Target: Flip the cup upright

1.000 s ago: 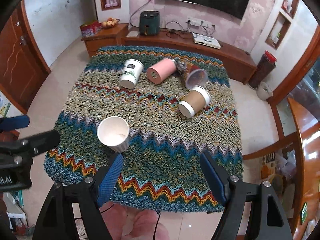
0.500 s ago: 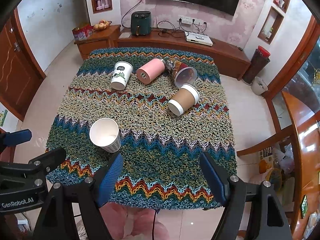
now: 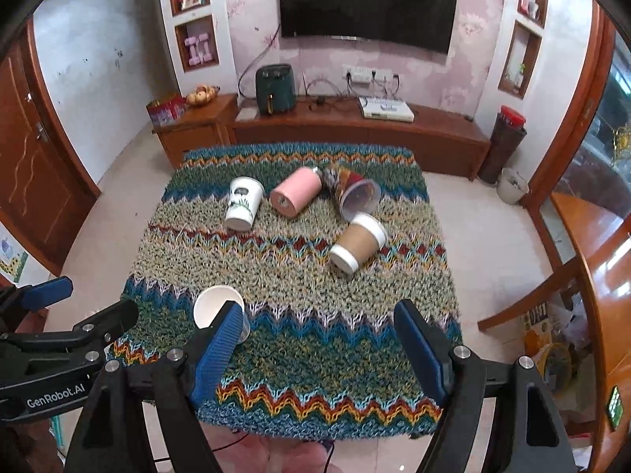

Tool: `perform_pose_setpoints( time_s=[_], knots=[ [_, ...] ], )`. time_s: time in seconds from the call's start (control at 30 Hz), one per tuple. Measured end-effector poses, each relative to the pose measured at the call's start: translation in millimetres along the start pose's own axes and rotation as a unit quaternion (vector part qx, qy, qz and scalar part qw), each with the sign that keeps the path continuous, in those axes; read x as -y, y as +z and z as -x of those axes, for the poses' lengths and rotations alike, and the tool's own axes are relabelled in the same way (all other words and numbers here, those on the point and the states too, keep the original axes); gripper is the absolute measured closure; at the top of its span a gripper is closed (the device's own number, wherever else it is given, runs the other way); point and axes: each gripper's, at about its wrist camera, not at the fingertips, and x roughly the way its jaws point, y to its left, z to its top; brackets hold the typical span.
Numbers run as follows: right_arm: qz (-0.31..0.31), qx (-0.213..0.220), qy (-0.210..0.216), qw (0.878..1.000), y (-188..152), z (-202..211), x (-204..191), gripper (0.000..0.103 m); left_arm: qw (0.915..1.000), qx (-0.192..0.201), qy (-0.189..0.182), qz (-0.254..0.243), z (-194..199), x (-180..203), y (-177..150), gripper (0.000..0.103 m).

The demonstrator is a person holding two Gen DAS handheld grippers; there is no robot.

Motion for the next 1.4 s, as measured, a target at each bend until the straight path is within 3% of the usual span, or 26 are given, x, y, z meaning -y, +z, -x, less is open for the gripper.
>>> perform_pose_setpoints(
  time_s=[0.33,1.4],
  knots=[
    [0.015,0.035,-0.001,0.999,7,18,-2,0.023,0.9999,0.01,-0.003,0.011,8,1,0,0.008],
    [0.007,0.039,-0.005,0.999,6,22,5,0.023,0.9996,0.018,0.001,0.023,15,2,-1,0.008]
  ],
)
